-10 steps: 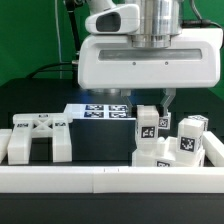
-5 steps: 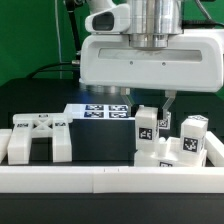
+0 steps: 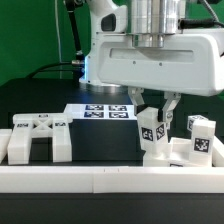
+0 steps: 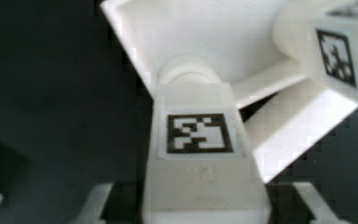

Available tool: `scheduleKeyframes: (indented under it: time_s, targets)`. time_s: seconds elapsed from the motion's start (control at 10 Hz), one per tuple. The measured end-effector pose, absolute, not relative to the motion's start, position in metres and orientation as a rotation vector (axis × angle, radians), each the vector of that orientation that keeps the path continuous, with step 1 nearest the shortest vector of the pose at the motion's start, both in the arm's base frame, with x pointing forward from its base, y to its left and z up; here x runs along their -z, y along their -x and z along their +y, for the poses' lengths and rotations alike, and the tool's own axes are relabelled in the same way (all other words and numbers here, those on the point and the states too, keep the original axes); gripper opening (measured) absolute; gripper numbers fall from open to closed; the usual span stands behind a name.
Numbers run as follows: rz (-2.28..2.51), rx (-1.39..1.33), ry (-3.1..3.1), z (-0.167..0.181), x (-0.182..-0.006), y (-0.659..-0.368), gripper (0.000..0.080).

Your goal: Assemble chair

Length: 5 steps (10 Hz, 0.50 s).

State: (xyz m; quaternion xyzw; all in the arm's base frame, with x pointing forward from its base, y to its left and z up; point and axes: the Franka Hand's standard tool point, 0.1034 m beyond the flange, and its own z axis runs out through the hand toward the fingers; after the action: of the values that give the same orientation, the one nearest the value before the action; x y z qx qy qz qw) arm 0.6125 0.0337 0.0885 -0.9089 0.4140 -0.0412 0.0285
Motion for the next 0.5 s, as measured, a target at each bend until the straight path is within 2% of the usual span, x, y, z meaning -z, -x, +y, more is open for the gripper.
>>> scheduleKeyframes:
  time_s: [0.5]
  targets:
    - [1.837,0.092,2.424,0.0466,-0.0876,-0.6133,0.0294]
